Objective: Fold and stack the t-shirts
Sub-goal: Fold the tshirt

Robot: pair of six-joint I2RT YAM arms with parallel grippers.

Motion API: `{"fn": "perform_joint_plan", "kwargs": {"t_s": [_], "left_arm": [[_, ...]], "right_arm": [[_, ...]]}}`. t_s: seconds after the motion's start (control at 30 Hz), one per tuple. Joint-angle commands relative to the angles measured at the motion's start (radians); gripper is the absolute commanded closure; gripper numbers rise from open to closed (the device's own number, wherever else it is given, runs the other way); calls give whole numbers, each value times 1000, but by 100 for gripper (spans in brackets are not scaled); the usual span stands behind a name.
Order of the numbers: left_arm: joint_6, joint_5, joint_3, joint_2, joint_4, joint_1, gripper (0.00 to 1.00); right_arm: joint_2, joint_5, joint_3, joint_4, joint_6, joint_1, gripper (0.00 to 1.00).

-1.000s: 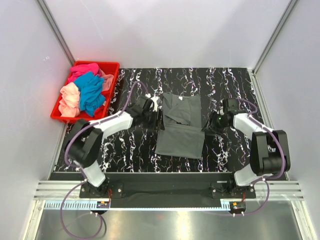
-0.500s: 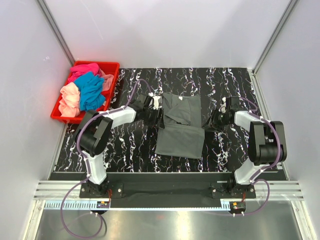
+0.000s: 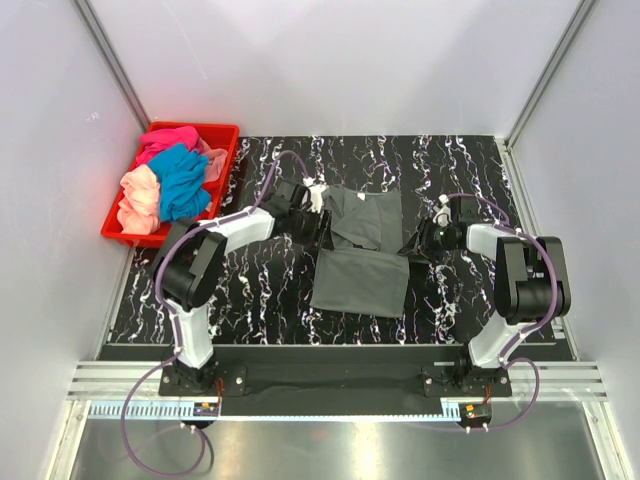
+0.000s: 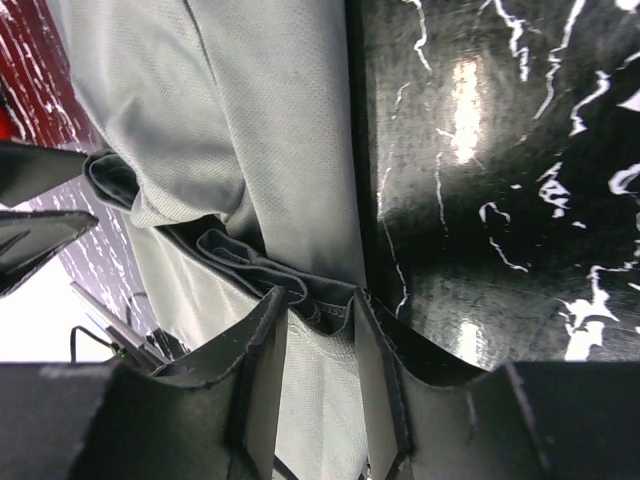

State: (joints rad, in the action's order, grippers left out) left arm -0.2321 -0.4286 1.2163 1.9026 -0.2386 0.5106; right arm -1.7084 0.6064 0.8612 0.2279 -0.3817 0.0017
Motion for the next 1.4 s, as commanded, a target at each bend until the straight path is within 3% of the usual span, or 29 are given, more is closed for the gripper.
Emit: {"fn": "perform_joint_plan", "kwargs": {"t_s": [0.0,0.43,0.77,1.07,1.2,1.37], "left_arm": [[36,-42,49,23,21,-11,41],[53,-53,78,72,28,-15,47],[56,-41,83,44,5,-14,60],[45,-26,88,50,-2,-11,52],[53,24,84,12,-2,5,58],[48,31,103,10,-16,9,58]], "right_arm": [[33,47,-5,-32,0,4,61],[36,35,2,-16,-2,4,66],[16,30,-2,-27,-8,4,69],[20,29,-2,-22,-5,4,68],[13,29,-1,-25,-6,3,69],[10,27,1,-22,-6,4,68]]}}
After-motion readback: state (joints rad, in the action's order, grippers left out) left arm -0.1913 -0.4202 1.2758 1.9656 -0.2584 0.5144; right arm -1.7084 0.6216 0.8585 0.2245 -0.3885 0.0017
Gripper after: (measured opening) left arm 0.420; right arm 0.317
